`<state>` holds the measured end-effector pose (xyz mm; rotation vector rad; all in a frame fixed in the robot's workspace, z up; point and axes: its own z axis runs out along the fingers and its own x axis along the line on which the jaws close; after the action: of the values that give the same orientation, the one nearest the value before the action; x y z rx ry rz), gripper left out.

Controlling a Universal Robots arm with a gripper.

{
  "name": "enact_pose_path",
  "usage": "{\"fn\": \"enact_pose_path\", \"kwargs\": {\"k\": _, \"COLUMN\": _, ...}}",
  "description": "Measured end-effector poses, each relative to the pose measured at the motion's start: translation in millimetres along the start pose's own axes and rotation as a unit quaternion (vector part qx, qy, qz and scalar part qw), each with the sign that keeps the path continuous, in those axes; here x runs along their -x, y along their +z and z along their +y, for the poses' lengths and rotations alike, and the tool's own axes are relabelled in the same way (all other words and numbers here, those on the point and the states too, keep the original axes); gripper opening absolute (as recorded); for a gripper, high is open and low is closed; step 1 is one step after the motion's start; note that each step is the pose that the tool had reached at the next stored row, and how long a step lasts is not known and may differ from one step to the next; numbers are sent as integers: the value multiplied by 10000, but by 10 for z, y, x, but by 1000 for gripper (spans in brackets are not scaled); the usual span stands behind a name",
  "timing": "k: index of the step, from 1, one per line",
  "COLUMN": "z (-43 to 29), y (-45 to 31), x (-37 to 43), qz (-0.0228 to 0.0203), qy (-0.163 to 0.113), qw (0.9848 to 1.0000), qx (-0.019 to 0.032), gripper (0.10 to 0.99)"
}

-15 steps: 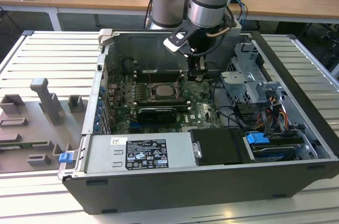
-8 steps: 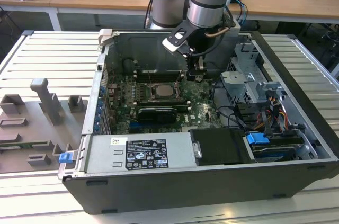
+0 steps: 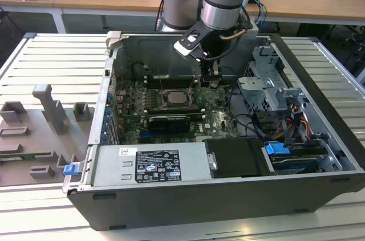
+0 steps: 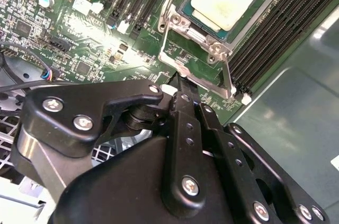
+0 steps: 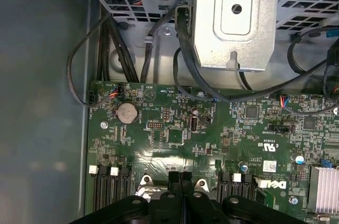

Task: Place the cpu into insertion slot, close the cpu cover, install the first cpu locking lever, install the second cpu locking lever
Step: 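Close the cpu cover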

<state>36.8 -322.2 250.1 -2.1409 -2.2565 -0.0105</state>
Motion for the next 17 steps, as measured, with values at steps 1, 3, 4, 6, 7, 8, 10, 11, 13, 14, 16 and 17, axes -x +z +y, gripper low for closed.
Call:
{"fn": "enact_pose_path", "kwargs": {"k": 1, "z": -2, "y": 0, "x": 0, "qz": 0, "qy": 0, "qw": 10000, "qx": 0, "gripper": 106}}
{"fn": "enact_pose_path", "kwargs": {"k": 3, "z": -10, "y": 0, "x": -1, "qz": 0, "qy": 0, "qw": 10000, "qx": 0, "gripper": 106}}
{"fn": "enact_pose_path", "kwargs": {"k": 4, "z": -12, "y": 0, "x": -1, "qz": 0, "qy": 1, "qw": 10000, "qx": 0, "gripper": 106}}
{"fn": "enact_pose_path", "kwargs": {"k": 6, "z": -16, "y": 0, "x": -1, "qz": 0, "qy": 0, "qw": 10000, "qx": 0, "gripper": 106}}
{"fn": "enact_pose_path", "kwargs": {"k": 7, "z": -20, "y": 1, "x": -1, "qz": 0, "qy": 0, "qw": 10000, "qx": 0, "gripper": 106}}
{"fn": "enact_pose_path", "kwargs": {"k": 8, "z": -24, "y": 1, "x": -1, "qz": 0, "qy": 0, "qw": 10000, "qx": 0, "gripper": 106}}
{"fn": "enact_pose_path", "kwargs": {"k": 10, "z": -29, "y": 1, "x": -2, "qz": 0, "qy": 0, "qw": 10000, "qx": 0, "gripper": 106}}
{"fn": "enact_pose_path", "kwargs": {"k": 11, "z": -32, "y": 1, "x": -2, "qz": 0, "qy": 0, "qw": 10000, "qx": 0, "gripper": 106}}
{"fn": "enact_pose_path", "kwargs": {"k": 13, "z": -35, "y": 1, "x": -2, "qz": 0, "qy": 0, "qw": 10000, "qx": 0, "gripper": 106}}
{"fn": "enact_pose_path", "kwargs": {"k": 14, "z": -38, "y": 1, "x": -2, "qz": 0, "qy": 0, "qw": 10000, "qx": 0, "gripper": 106}}
{"fn": "enact_pose_path", "kwargs": {"k": 16, "z": -41, "y": 1, "x": -2, "qz": 0, "qy": 0, "qw": 10000, "qx": 0, "gripper": 106}}
{"fn": "enact_pose_path", "kwargs": {"k": 17, "z": -42, "y": 1, "x": -2, "qz": 0, "qy": 0, "qw": 10000, "qx": 0, "gripper": 106}}
